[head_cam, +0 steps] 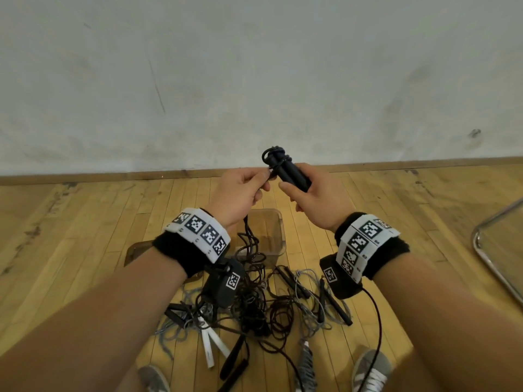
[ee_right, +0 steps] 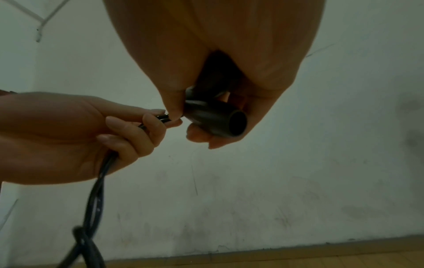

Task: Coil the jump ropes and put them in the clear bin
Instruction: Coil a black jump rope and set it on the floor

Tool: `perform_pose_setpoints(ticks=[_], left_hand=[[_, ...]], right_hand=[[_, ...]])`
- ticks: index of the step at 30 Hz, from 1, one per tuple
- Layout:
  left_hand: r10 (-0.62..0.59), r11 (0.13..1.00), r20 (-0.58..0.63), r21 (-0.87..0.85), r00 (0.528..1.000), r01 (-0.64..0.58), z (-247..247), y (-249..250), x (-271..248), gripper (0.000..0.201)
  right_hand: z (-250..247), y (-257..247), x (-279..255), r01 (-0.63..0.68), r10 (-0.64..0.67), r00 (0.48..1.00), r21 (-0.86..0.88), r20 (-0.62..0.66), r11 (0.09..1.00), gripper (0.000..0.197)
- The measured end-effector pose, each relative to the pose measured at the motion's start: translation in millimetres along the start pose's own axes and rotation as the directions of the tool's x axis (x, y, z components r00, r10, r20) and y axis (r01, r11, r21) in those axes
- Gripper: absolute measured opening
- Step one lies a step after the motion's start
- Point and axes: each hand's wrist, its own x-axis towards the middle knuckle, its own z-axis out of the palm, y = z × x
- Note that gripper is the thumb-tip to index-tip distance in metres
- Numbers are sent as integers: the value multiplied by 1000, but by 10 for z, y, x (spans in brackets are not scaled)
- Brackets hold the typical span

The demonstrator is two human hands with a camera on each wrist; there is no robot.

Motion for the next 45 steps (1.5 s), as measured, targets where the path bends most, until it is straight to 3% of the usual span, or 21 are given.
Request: perform_pose_setpoints(ticks=[7, 11, 14, 18, 22, 25, 26, 28, 30, 32, 37, 45], left_hand=[[-53, 998, -79, 19, 995, 54, 77, 11, -28, 31], [-39, 998, -97, 40, 995, 43, 110, 57, -49, 20], [-19, 997, -127, 74, 992, 29, 102, 89, -73, 17], [-18, 992, -265, 113, 964, 50, 119, 78, -107, 39], [-63, 996, -331, 32, 941, 78, 59, 99, -86, 46], [-67, 997, -283, 26, 957, 77, 0, 112, -53, 44], [-61, 997, -261, 24, 963, 70, -13, 115, -49, 43], [-56, 998, -211, -12, 976, 54, -30, 123, -46, 43], [-68, 997, -167, -32, 984, 64, -47, 147, -50, 42], [-71, 997, -117, -38, 991, 67, -67, 164, -53, 39], [-39, 999, -67, -14, 997, 39, -156, 149, -43, 38], [-50, 997, -205, 47, 977, 61, -177, 102, -41, 24]], right_hand=[[90, 60, 56, -47, 44, 999, -95, -30, 994, 36], [147, 44, 62, -66, 55, 996, -178, -64, 982, 39], [188, -62, 11, -35, 7, 997, -391, -74, 920, 46], [262, -233, -73, 30, -78, 995, -585, -56, 811, 54], [324, -249, -89, 172, -165, 985, -403, 52, 899, 63], [253, -246, -81, 84, -78, 989, -44, 122, 995, 72], [211, -271, -87, 3, -22, 988, 129, 151, 992, 76], [141, -332, -101, -196, 105, 966, 407, 235, 892, 78], [102, -378, -125, -323, 171, 934, 543, 313, 775, 70], [92, -374, -133, -327, 163, 933, 568, 320, 755, 60], [66, -325, -92, -190, 96, 970, 453, 223, 871, 54], [97, -148, -27, -78, 72, 994, 69, 80, 995, 65]])
